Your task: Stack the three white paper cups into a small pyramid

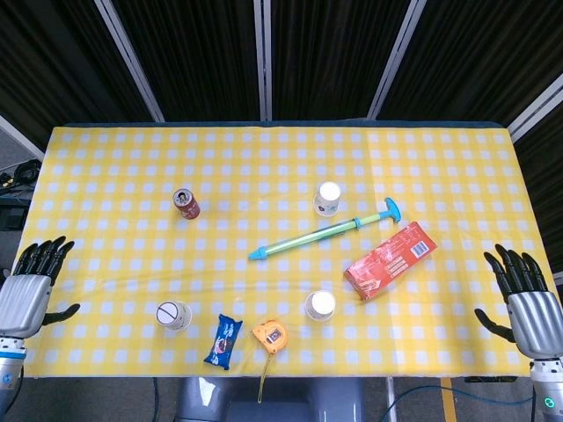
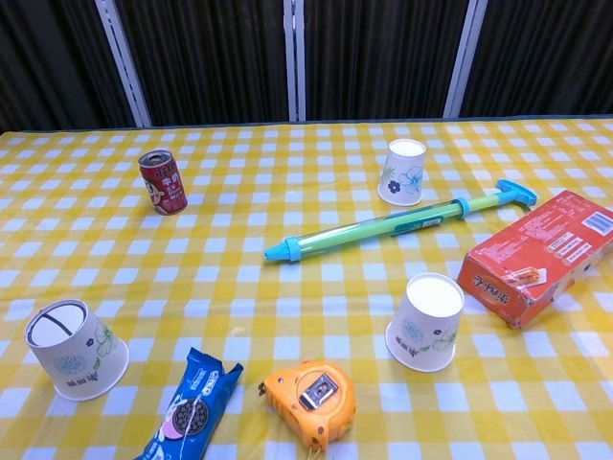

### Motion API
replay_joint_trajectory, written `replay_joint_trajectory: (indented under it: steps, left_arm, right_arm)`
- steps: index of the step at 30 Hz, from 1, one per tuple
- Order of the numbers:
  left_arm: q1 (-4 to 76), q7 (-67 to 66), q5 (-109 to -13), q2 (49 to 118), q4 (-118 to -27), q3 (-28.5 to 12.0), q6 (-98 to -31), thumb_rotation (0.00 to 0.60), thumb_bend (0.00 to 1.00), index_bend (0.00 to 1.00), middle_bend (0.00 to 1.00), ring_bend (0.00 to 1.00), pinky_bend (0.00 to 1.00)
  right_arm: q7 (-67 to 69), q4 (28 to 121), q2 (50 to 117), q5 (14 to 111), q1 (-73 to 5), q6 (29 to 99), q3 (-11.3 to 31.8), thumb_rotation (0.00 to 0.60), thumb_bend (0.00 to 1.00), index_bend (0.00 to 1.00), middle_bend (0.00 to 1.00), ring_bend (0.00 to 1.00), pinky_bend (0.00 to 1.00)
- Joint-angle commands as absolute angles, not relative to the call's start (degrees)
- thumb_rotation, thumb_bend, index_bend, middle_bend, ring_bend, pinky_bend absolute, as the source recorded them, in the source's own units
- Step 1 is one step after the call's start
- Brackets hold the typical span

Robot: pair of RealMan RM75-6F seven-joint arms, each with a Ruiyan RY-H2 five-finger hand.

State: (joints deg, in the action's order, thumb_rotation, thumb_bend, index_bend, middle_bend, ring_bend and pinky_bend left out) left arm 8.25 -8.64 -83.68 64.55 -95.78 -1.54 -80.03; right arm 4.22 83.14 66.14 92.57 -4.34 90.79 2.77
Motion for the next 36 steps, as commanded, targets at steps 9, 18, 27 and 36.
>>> replay_joint_trajectory:
  steps: [9,18,27,36]
  left_arm:
    - [8.4,-8.7,-84.1,64.6,-95.9,-1.3,-79.8,0.600,0.05,0.00,0.00,0.00,0.00]
    - [8.9,-8.4,-85.8,65.1,-95.7,-0.9,-79.8,0.600,0.06,0.05,0.00,0.00,0.00]
    - [12.0,-9.1,-88.0,65.3,-97.4,0.5,-74.4,0.600,0.11,0.29,0.00,0.00,0.00]
    - [15.7,-14.8,-88.6,67.8,-100.4,1.9,-67.5,0.600,0.12,0.25,0.00,0.00,0.00]
  right_arm:
    - [4.4,83.3,66.0,92.7,-4.3,91.1,2.9,0.600,0.10,0.04,0.00,0.00,0.00]
    - [4.9,83.1,66.1,92.8,-4.4,91.3,3.0,0.600,0.10,0.04,0.00,0.00,0.00]
    - [5.7,82.8,66.0,92.6,-4.3,91.4,3.1,0.600,0.10,0.04,0.00,0.00,0.00]
    - [6.6,82.9,65.8,92.6,-4.1,91.9,3.2,0.600,0.10,0.04,0.00,0.00,0.00]
